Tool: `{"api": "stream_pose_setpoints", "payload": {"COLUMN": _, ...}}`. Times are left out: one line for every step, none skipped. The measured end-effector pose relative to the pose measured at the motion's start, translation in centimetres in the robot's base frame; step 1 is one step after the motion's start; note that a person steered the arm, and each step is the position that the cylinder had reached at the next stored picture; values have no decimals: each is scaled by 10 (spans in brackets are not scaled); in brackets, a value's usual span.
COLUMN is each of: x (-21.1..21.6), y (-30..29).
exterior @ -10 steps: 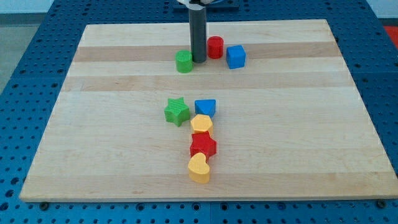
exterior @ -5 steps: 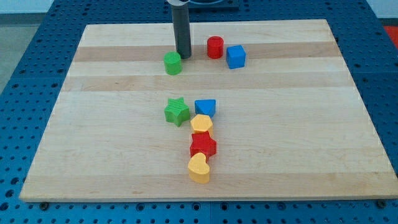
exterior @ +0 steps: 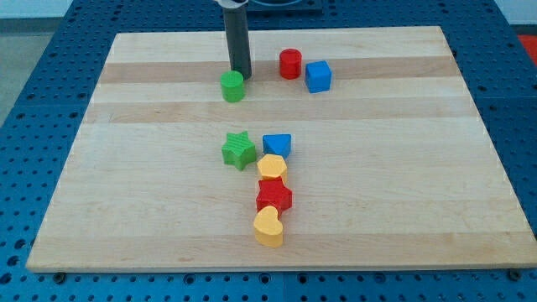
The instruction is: Place the green circle to the left of green star
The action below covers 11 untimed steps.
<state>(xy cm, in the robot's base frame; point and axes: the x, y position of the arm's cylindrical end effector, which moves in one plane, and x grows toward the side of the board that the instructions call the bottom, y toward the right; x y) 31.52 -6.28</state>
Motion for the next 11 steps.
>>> {"api": "stream_pose_setpoints", "payload": {"x": 13, "y": 0}}
{"api": "stream_pose_setpoints", "payload": {"x": 13, "y": 0}}
{"api": "stream_pose_setpoints", "payload": {"x": 14, "y": 0}}
{"api": "stream_pose_setpoints", "payload": {"x": 23, "y": 0}}
{"api": "stream_pose_setpoints", "payload": {"x": 42, "y": 0}}
{"api": "stream_pose_setpoints", "payload": {"x": 52, "y": -8}}
{"api": "stream_pose_setpoints", "payload": {"x": 49, "y": -15}}
{"api": "stream_pose_setpoints", "payload": {"x": 43, "y": -21}}
{"api": "stream_pose_setpoints", "payload": {"x": 54, "y": -37}}
{"api": "stream_pose_setpoints", "payload": {"x": 63, "y": -41}}
{"api": "stream_pose_setpoints", "payload": {"x": 82, "y": -41}}
